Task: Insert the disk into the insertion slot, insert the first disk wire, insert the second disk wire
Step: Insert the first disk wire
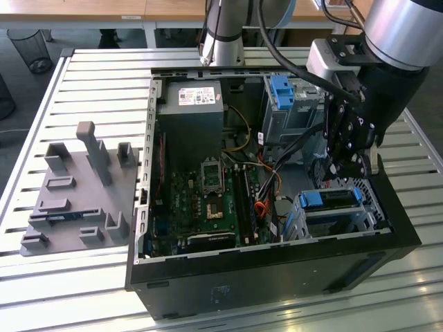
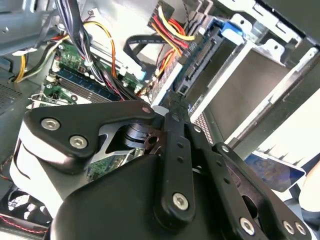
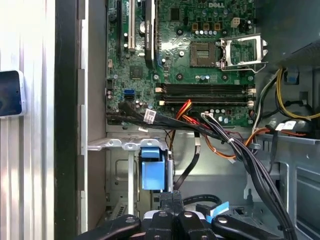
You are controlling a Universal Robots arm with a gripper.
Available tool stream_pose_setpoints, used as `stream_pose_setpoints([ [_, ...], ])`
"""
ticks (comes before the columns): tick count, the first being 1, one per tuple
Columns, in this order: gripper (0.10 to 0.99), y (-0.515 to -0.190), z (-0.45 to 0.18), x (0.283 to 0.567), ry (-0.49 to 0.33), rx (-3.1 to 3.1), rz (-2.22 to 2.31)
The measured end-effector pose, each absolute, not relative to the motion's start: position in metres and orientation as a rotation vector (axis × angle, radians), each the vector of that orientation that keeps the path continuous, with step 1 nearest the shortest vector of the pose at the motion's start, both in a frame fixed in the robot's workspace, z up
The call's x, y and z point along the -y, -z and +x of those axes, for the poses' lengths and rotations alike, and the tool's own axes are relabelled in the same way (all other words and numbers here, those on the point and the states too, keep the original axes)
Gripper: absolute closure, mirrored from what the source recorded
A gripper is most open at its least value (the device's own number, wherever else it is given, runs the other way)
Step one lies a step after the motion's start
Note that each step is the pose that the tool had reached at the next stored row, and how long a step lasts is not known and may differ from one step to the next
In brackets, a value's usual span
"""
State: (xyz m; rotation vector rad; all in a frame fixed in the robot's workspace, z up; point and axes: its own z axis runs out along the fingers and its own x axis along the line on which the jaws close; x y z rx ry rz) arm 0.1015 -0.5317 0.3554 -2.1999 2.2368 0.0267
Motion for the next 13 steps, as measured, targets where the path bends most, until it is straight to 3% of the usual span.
stream_pose_setpoints([
  [13, 0.98, -0.357, 0.116, 0.527, -0.039, -2.235, -2.19],
])
